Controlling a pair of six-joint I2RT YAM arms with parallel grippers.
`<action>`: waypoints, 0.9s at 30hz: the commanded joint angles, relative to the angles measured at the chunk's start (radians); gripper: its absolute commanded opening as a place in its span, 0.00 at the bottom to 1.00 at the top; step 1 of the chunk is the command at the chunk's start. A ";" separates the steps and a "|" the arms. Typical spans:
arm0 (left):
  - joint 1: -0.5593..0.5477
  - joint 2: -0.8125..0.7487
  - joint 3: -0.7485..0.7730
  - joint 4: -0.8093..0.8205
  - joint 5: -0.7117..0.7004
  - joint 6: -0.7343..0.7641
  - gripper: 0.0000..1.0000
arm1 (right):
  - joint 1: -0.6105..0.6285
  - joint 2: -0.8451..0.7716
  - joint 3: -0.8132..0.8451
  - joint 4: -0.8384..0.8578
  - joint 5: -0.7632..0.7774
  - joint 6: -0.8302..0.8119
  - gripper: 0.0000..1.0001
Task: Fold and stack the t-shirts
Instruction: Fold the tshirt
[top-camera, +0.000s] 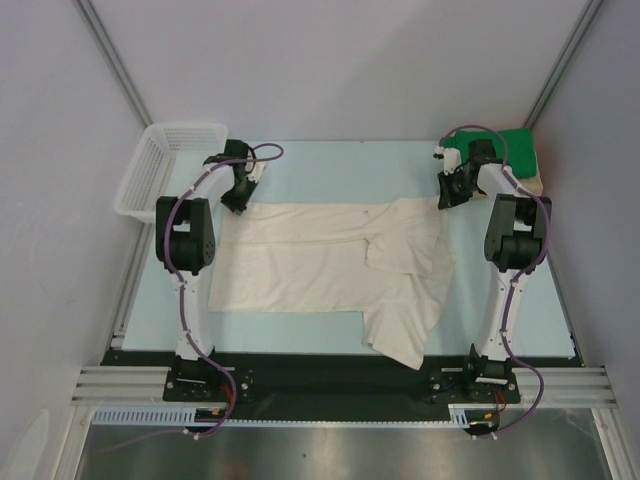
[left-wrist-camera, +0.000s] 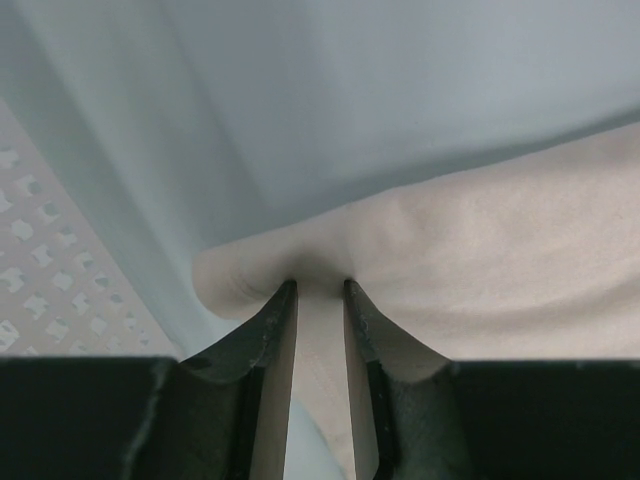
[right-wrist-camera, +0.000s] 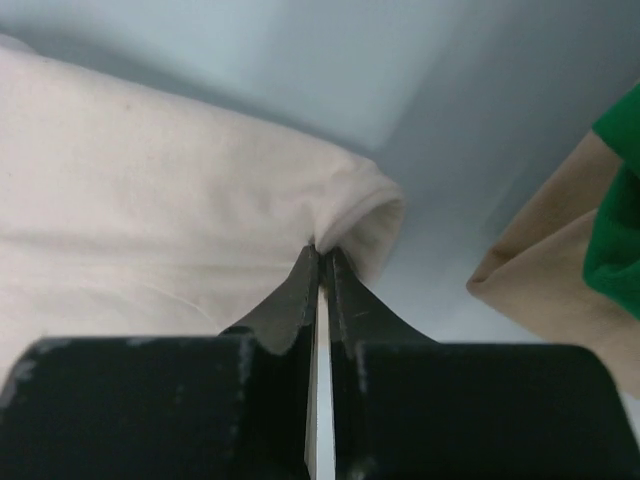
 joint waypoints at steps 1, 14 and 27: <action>0.009 0.055 0.021 0.022 -0.070 -0.012 0.29 | 0.005 0.041 0.004 0.036 0.114 -0.005 0.03; 0.027 0.172 0.206 0.019 -0.115 0.029 0.27 | 0.040 0.119 0.122 0.055 0.155 -0.014 0.02; 0.030 0.183 0.208 0.035 -0.156 0.043 0.38 | 0.054 0.118 0.121 0.069 0.169 -0.014 0.01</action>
